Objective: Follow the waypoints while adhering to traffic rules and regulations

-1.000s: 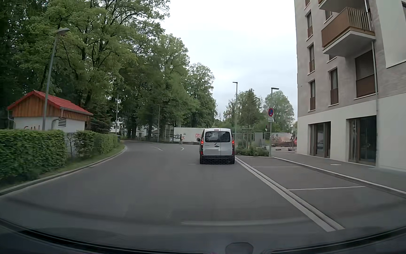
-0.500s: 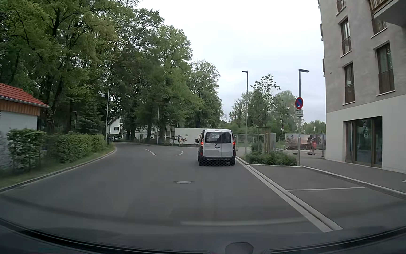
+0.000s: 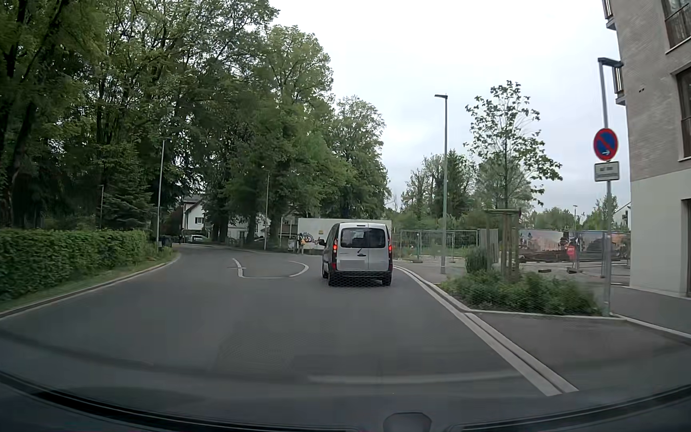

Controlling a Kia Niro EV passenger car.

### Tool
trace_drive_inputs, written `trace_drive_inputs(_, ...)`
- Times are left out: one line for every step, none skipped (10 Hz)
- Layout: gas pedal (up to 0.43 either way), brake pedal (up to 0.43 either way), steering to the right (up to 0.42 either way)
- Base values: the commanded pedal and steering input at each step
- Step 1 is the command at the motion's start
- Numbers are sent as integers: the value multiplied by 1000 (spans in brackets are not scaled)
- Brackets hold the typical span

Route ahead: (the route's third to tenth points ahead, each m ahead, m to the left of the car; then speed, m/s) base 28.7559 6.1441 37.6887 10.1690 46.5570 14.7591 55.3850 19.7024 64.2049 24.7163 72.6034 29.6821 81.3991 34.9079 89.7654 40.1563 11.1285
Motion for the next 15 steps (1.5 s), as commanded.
trace_drive_inputs(0, 37, -16)
trace_drive_inputs(0, 37, -16)
trace_drive_inputs(0, 43, -17)
trace_drive_inputs(0, 43, -18)
trace_drive_inputs(0, 24, -19)
trace_drive_inputs(0, 0, -20)
trace_drive_inputs(0, 0, -23)
trace_drive_inputs(0, 0, -27)
trace_drive_inputs(0, 0, -30)
trace_drive_inputs(0, 0, -32)
trace_drive_inputs(0, 0, -34)
trace_drive_inputs(0, 0, -37)
trace_drive_inputs(0, 0, -41)
trace_drive_inputs(0, 0, -51)
trace_drive_inputs(0, 0, -66)
